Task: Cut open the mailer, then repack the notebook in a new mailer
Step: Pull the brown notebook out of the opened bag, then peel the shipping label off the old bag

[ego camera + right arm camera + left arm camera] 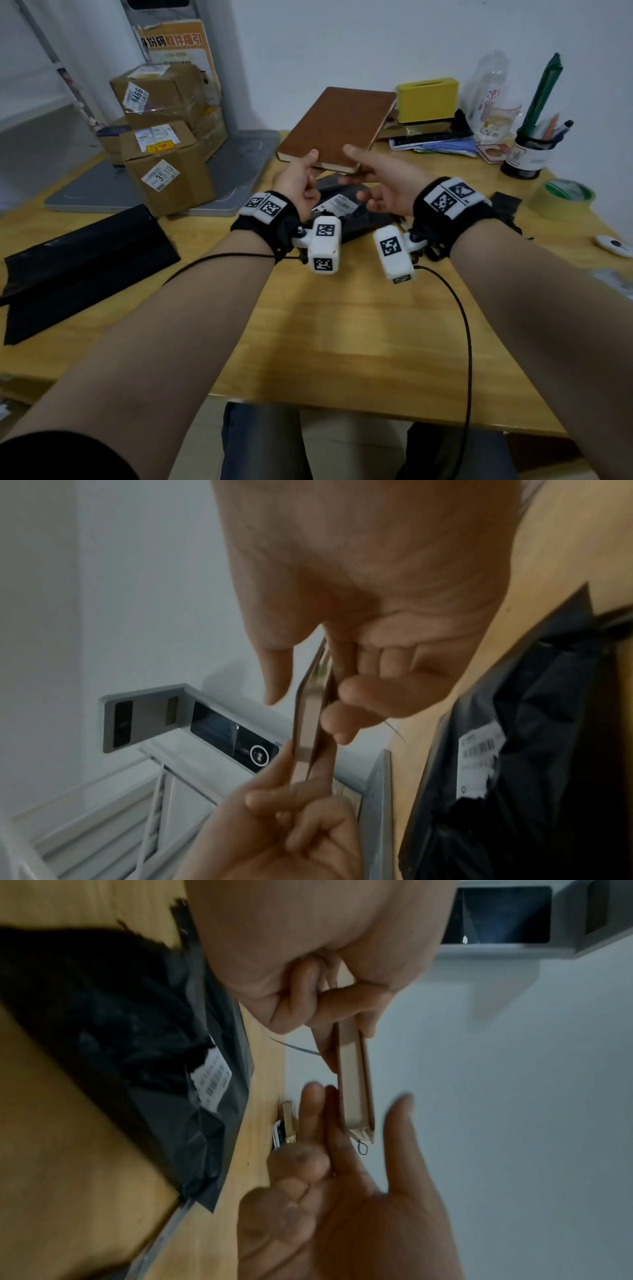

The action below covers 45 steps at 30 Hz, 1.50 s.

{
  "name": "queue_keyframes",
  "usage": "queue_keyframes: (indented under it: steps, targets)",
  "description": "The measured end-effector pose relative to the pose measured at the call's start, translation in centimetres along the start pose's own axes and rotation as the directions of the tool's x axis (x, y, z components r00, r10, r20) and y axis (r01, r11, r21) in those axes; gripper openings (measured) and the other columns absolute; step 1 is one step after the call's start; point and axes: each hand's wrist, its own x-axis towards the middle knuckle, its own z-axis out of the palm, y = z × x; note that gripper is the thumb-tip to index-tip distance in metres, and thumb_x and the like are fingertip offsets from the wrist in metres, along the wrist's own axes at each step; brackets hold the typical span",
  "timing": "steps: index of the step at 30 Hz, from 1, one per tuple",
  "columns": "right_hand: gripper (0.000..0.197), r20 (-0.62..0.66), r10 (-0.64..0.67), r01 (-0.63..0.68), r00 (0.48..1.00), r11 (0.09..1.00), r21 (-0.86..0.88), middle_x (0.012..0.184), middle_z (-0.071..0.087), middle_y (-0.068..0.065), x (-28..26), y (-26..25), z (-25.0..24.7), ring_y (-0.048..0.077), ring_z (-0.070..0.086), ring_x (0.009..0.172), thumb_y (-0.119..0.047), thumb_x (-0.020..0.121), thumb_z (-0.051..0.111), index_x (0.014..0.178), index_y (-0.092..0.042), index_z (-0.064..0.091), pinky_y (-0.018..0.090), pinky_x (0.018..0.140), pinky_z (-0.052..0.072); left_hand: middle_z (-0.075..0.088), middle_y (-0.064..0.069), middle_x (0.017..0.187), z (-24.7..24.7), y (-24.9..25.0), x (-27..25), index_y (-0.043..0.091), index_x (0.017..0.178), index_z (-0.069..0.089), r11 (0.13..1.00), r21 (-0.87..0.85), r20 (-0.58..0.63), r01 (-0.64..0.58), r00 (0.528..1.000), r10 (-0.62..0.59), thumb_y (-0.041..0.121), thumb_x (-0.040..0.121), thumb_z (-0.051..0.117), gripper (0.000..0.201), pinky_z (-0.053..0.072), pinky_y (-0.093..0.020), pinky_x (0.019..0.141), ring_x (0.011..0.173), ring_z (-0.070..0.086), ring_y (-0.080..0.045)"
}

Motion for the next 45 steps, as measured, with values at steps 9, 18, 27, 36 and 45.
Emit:
queue_keyframes:
  steps: [9, 18, 27, 36, 45]
  targets:
    - [0.015, -0.25, 0.038, 0.059, 0.967, 0.928, 0.369, 0.095, 0.073, 0.008, 1.7, 0.0, -6.9, 0.008, 0.048, 0.045, -0.028, 0.102, 0.056, 0.107, -0.015, 0.059, 0.018, 0.042, 0.041, 0.075, 0.003, 0.082, 6.2, -2.4, 1.1, 0.008, 0.117, 0.066, 0.942, 0.333, 0.097, 0.035, 0.993, -0.072, 0.023, 0.097, 0.059, 0.025, 0.026, -0.016, 0.037, 0.042, 0.056, -0.004]
    - [0.026, -0.428, 0.269, -0.041, 0.863, 0.881, 0.471, 0.094, 0.069, 0.016, 5.2, 4.9, -13.3, 0.012, 0.048, 0.051, -0.018, 0.107, 0.039, 0.13, -0.016, 0.05, 0.018, 0.04, 0.045, 0.069, -0.001, 0.088, 6.8, -3.6, 4.0, 0.01, 0.089, 0.071, 0.803, 0.595, -0.04, -0.038, 0.996, 0.076, 0.015, 0.093, 0.058, 0.014, 0.034, -0.021, 0.047, 0.056, 0.048, -0.011]
    - [0.033, -0.372, 0.295, -0.061, 0.88, 0.847, 0.528, 0.113, 0.06, 0.02, 5.7, 5.2, -11.2, 0.024, 0.058, 0.067, -0.006, 0.103, 0.039, 0.135, -0.001, 0.036, 0.027, 0.044, 0.054, 0.065, -0.001, 0.108, 2.8, -2.1, 5.3, 0.01, 0.121, 0.068, 0.754, 0.657, -0.115, -0.014, 0.986, 0.119, -0.002, 0.098, 0.044, 0.035, 0.045, -0.026, 0.069, 0.076, 0.056, -0.014]
    - [0.025, -0.412, 0.185, -0.039, 0.892, 0.941, 0.337, 0.118, 0.054, 0.016, 3.1, 3.2, -6.4, 0.033, 0.061, 0.082, -0.01, 0.097, 0.05, 0.121, -0.011, 0.045, 0.039, 0.066, 0.055, 0.061, -0.011, 0.104, -3.0, -0.4, 3.9, 0.005, 0.108, 0.061, 0.616, 0.756, -0.183, 0.22, 0.975, -0.123, 0.011, 0.096, 0.052, 0.016, 0.048, -0.037, 0.076, 0.078, 0.057, -0.022]
    - [0.031, 0.051, 0.198, -0.189, 0.979, 0.971, -0.149, 0.109, 0.077, 0.012, 1.6, 2.9, 1.2, 0.021, 0.063, 0.06, -0.027, 0.101, 0.057, 0.123, -0.005, 0.063, 0.026, 0.054, 0.055, 0.034, -0.02, 0.151, -3.5, 1.6, 0.1, 0.007, 0.151, 0.025, 0.567, 0.735, -0.194, 0.372, 0.917, -0.35, 0.036, 0.096, 0.053, 0.068, 0.034, -0.058, 0.11, 0.137, 0.036, -0.046]
